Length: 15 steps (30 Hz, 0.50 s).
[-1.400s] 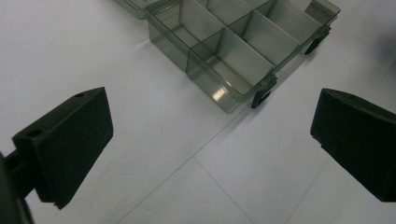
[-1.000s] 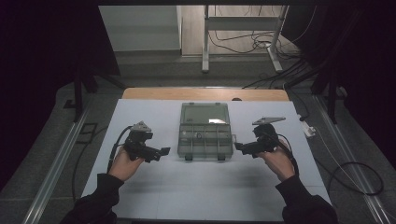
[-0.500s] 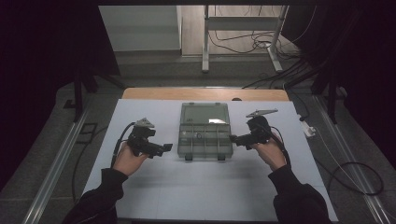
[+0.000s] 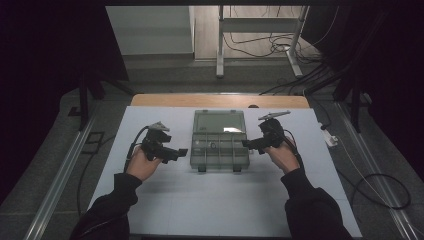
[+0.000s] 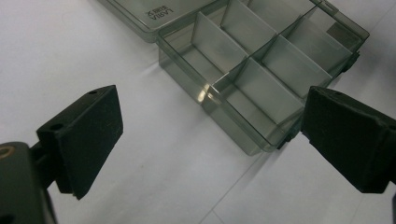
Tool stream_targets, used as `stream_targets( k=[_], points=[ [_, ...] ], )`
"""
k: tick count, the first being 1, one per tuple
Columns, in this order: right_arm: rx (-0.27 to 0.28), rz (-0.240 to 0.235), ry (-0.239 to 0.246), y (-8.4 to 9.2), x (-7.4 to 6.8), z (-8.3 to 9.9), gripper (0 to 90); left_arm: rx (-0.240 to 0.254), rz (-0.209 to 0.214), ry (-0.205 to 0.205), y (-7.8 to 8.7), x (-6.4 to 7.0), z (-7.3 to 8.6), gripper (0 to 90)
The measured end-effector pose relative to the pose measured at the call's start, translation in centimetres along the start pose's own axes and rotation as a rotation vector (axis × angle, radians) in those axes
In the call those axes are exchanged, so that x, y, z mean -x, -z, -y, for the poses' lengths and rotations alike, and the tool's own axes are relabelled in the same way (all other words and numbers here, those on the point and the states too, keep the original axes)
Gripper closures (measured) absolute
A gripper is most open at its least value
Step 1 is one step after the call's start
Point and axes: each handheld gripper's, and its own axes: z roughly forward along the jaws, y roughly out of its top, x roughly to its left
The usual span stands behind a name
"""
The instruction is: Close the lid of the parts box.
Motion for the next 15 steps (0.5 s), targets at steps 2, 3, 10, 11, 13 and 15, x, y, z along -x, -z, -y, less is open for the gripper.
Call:
stream_targets(
  k=[2, 3, 10, 11, 13, 15],
  points=[
    [-0.003, 0.001, 0.000, -0.3, 0.0, -0.3, 0.0, 0.008, 0.006, -0.008, -0.3, -0.1, -0.2, 3.9],
    [-0.006, 0.004, 0.000, -0.5, 0.0, -0.4, 0.0, 0.010, 0.017, -0.007, -0.4, -0.2, -0.3, 3.9],
    [-0.028, 0.010, -0.015, -1.4, 0.4, -1.4, 0.0, 0.012, 0.044, -0.022, -1.4, -0.7, -1.0, 1.6],
    [-0.029, 0.011, -0.019, -1.5, 0.4, -1.6, 0.0, 0.011, 0.047, -0.015, -1.6, -0.8, -1.2, 1.2],
    [-0.033, 0.010, -0.027, -1.8, 0.6, -1.8, 0.0, 0.005, 0.045, -0.012, -1.8, -0.9, -1.4, 0.6],
    [-0.033, 0.012, -0.034, -2.0, 0.8, -2.1, 0.0, -0.004, 0.039, -0.012, -2.1, -1.0, -1.6, 0.1]
  ],
)
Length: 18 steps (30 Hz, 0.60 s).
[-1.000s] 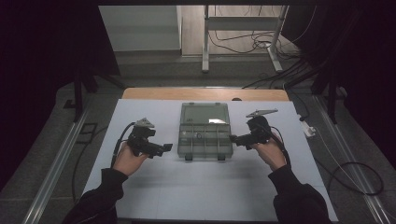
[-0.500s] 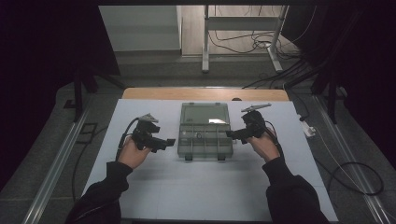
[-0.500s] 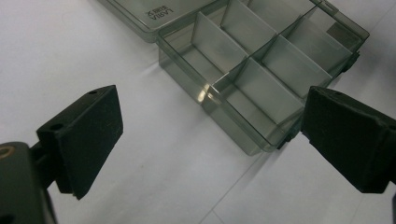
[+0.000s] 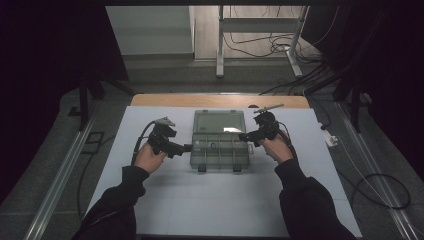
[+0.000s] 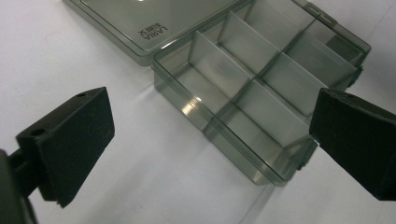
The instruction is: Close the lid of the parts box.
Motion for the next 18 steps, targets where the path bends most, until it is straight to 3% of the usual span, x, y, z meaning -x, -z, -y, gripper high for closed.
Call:
stream_targets(
  k=[7, 18],
  points=[
    [-0.012, 0.020, 0.000, -1.0, 0.5, -0.8, 0.0, -0.013, -0.038, -0.025, -0.6, -0.4, -0.5, 0.0],
    [-0.062, 0.060, -0.035, -2.6, 1.1, -2.6, 0.0, -0.006, -0.012, -0.023, -1.8, -0.8, -1.1, 0.0]
  ],
)
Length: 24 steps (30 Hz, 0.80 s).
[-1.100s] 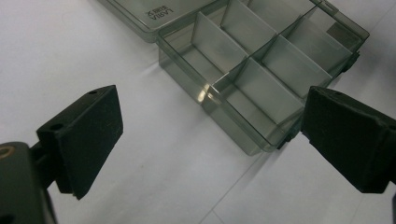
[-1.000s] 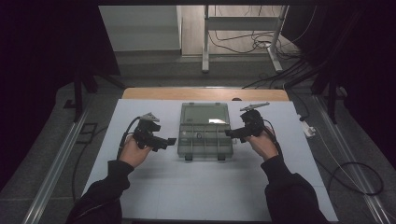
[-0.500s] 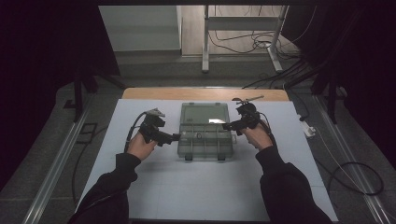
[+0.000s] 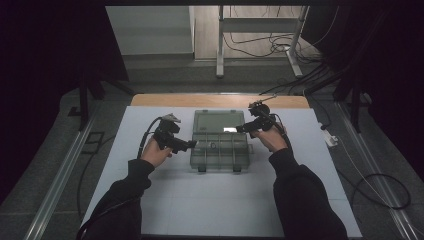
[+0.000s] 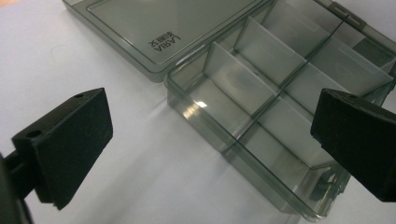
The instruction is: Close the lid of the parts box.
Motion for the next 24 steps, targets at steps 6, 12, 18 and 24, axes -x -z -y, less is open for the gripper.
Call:
stream_targets(
  k=[6, 12, 18, 24],
  points=[
    [-0.012, 0.016, 0.005, -0.7, 0.4, -0.7, 0.0, -0.014, -0.011, 0.007, -0.5, -0.1, 0.3, 0.0],
    [-0.031, 0.019, 0.002, -1.6, 0.9, -1.2, 0.0, -0.028, 0.000, -0.005, -0.9, -0.2, 0.0, 0.0],
    [-0.054, 0.036, 0.008, -2.5, 0.9, -1.5, 0.0, -0.030, -0.004, 0.012, -1.1, -0.2, -0.1, 0.0],
    [-0.070, 0.056, -0.009, -3.1, 1.3, -2.1, 0.0, -0.045, 0.006, -0.008, -1.4, 0.4, 0.0, 0.0]
  ],
)
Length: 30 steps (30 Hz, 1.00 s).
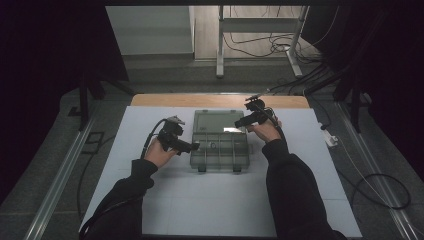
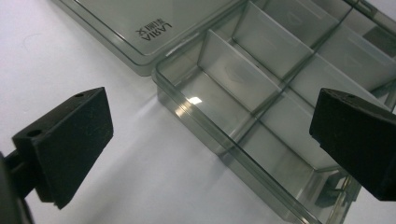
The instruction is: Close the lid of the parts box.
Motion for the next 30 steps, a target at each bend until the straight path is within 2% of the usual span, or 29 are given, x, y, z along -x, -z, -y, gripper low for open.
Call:
stream_targets(
  k=[8, 15, 22, 26, 30],
  points=[
    [-0.030, 0.014, -0.018, -0.9, 0.6, -0.3, 0.0, 0.002, -0.006, -0.011, 0.0, 0.0, 0.1, 0.0],
    [-0.068, 0.039, -0.006, -2.0, 0.5, -0.4, 0.0, -0.008, -0.008, -0.017, 0.0, 0.1, 0.1, 0.0],
    [-0.096, 0.041, -0.012, -2.5, 0.6, -0.2, 0.0, -0.012, -0.011, -0.017, 0.0, 0.0, 0.1, 0.0],
    [-0.111, 0.041, -0.005, -2.6, 0.7, -0.2, 6.0, -0.014, -0.012, -0.016, 0.0, -0.1, 0.2, 0.0],
    [-0.100, 0.031, -0.001, -2.3, 0.6, -0.3, 20.3, -0.020, -0.011, -0.020, 0.0, -0.1, 0.2, 0.0]
  ],
)
